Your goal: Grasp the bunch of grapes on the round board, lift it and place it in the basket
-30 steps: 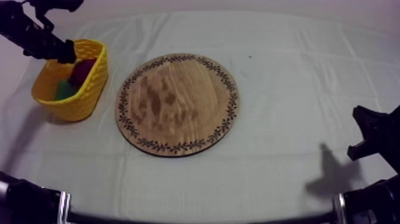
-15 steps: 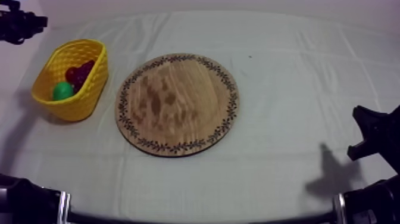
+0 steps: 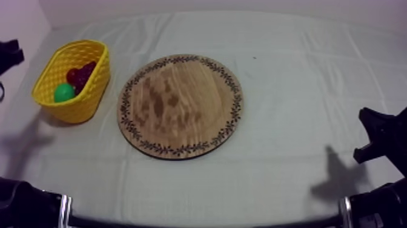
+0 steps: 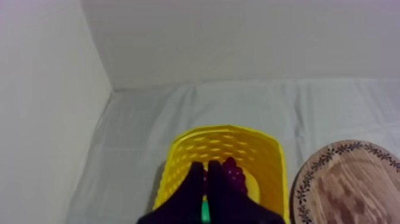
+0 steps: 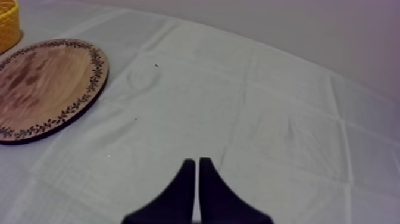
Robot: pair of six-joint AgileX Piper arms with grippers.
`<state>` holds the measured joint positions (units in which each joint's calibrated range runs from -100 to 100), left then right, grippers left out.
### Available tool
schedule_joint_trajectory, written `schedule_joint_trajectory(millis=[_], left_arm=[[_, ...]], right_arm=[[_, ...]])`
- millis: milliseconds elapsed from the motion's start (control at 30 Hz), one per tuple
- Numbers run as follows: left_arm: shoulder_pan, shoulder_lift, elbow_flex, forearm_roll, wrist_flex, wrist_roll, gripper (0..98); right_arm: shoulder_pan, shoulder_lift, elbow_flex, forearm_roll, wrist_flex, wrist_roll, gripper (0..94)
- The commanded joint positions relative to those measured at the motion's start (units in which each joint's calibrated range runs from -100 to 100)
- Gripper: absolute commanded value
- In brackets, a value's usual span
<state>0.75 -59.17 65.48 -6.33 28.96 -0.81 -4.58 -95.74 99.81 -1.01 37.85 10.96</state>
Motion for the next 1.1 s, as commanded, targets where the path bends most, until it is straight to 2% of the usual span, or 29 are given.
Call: schedule_joint_trajectory(millis=[0,100,267,533,667,800,1067], left_arm=[[0.4,-14.41,15.08,-2.22,-2.7,7.71,0.0],[1.22,-22.11,22.03,-3.67,-3.87,9.1,0.0],[1.04,-31.03,29.79,-4.2,-4.75,9.0,0.0],[-0.58,-37.81,34.09,1.1,-2.74,3.34,0.0],[-1.05,-39.86,34.4,3.13,-0.56,1.93,0.0],[-1.34,-40.4,34.49,3.91,-0.01,1.6,0.0],[-1.43,-40.56,34.52,3.99,0.95,1.46,0.0]], right_arm=[[-0.02,-0.01,-0.03,0.01,-0.03,-0.01,0.4],[-0.02,-0.01,-0.03,0.01,-0.03,0.0,0.4],[-0.02,-0.01,-0.03,0.01,-0.03,0.0,0.4],[-0.02,-0.01,-0.03,0.01,-0.03,0.0,0.4],[-0.02,-0.01,-0.03,0.01,-0.03,0.01,0.4],[-0.02,-0.01,-0.03,0.01,-0.03,-0.01,0.4],[-0.02,-0.01,-0.03,0.01,-0.03,-0.02,0.4]])
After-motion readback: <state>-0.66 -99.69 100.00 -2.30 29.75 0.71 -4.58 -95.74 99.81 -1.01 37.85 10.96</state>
